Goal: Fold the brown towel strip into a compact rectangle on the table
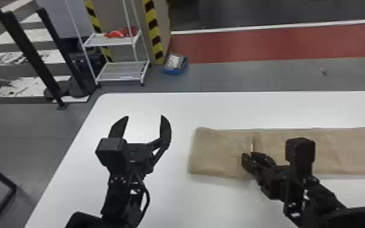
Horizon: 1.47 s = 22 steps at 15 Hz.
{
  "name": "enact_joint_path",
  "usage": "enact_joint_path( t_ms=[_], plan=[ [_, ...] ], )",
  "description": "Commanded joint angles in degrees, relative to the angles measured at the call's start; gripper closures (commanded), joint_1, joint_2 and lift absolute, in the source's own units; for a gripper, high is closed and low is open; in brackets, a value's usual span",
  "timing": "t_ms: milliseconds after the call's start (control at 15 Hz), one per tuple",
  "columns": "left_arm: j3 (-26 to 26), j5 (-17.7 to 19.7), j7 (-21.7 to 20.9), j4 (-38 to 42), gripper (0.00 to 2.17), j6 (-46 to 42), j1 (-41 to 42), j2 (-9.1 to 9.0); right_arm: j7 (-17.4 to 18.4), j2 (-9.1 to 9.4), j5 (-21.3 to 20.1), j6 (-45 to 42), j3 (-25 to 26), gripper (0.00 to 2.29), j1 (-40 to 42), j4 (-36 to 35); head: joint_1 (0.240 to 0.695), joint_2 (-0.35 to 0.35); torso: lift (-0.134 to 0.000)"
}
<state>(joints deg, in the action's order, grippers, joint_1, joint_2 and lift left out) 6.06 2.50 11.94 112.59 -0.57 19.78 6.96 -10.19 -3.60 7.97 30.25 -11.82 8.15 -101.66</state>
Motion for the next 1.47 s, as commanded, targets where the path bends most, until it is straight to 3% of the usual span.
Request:
enact_joint_path(
  t_ms=[0,133,467,667,800,933,1000,1133,1400],
  plan=[
    [0.01,0.05,-0.08,0.0,0.07,0.0,0.0,0.07,0.0,0.0,0.3,0.12,0.04,1.03,-0.07,0.05,0.695,0.17,-0.118],
    [0.01,-0.04,-0.08,-0.27,0.07,0.0,0.0,0.07,-0.26,0.0,0.56,0.12,0.22,1.38,-0.24,-0.03,0.695,0.17,-0.118],
    [-0.52,0.05,0.01,-0.36,0.07,-0.7,0.0,0.07,-3.16,-0.53,1.0,1.7,3.47,1.42,1.34,-7.5,0.695,0.17,-0.118],
    [-0.61,0.31,0.01,-0.44,0.07,-0.7,0.0,0.07,-10.9,-0.62,1.09,16.29,11.56,1.42,1.78,-17.0,0.695,0.155,-0.118],
    [-0.08,0.31,0.01,-0.27,0.07,-0.7,-0.18,0.07,-13.18,-0.79,1.26,16.82,19.03,1.42,2.92,-19.72,0.695,0.13,-0.118],
    [0.27,0.31,0.1,-0.18,0.07,-0.7,-0.18,0.07,-15.73,-1.14,3.72,16.82,28.7,1.42,2.57,-18.67,0.695,0.083,-0.118],
    [0.27,0.31,0.1,-0.44,0.07,-0.7,-0.18,-0.02,-16.52,-1.85,4.43,15.77,31.16,1.42,1.86,-15.68,0.695,0.049,-0.118],
    [1.06,0.31,0.1,-0.71,0.07,-0.7,-0.35,-0.28,-16.61,-4.13,3.55,12.95,30.63,1.42,0.28,-9.96,0.695,-0.056,-0.118],
    [2.38,-0.13,0.63,-0.71,0.07,-0.88,-0.7,-0.11,-17.4,-4.22,4.51,11.2,32.39,1.42,0.37,-10.58,0.695,-0.114,-0.118]
  ],
)
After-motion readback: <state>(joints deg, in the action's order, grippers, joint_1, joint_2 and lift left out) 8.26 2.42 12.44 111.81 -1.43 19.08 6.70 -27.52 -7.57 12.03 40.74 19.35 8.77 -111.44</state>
